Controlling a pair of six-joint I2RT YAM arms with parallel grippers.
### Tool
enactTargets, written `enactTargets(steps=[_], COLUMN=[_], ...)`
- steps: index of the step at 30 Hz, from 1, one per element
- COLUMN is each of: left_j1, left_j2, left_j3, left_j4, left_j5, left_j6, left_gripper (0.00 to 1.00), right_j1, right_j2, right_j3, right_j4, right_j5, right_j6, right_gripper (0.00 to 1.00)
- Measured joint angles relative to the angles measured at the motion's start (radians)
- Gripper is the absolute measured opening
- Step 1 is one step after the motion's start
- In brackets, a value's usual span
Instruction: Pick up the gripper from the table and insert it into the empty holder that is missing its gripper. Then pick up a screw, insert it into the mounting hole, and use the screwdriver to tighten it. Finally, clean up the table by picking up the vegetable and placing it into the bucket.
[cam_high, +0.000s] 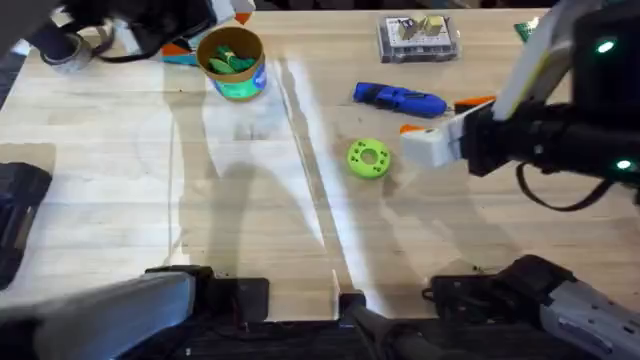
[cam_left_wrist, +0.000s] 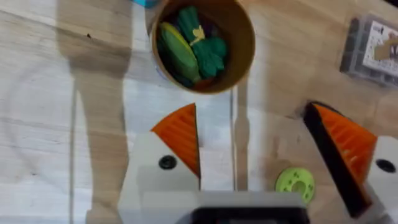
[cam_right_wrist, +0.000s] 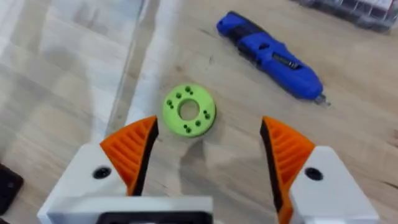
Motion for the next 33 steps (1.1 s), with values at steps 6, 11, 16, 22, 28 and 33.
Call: enactTargets(steps=[6, 11, 16, 22, 28, 33], left_j1=[-0.026, -0.027, -0.027, -0.027, -0.027, -0.027], left_j2=[-0.212, -0.293, -0.293, -0.293, -0.293, -0.293], left_j3=[0.016, 0.017, 0.017, 0.017, 0.017, 0.017], left_j4=[-0.306, -0.430, -0.430, -0.430, -0.430, -0.430], left_j5=[0.033, 0.036, 0.036, 0.036, 0.036, 0.036], left_j6=[0.185, 0.261, 0.261, 0.261, 0.261, 0.261], left_gripper=[0.986, 0.986, 0.986, 0.986, 0.986, 0.986], right_j1=[0.000, 0.000, 0.000, 0.000, 0.000, 0.000], right_j2=[-0.004, -0.015, -0.015, -0.015, -0.015, -0.015], right_j3=[0.068, 0.068, 0.068, 0.068, 0.068, 0.068], right_j4=[-0.034, -0.040, -0.040, -0.040, -0.040, -0.040], right_j5=[0.000, 0.000, 0.000, 0.000, 0.000, 0.000], right_j6=[0.000, 0.001, 0.001, 0.001, 0.001, 0.001], right_gripper=[0.975, 0.975, 0.975, 0.975, 0.975, 0.975])
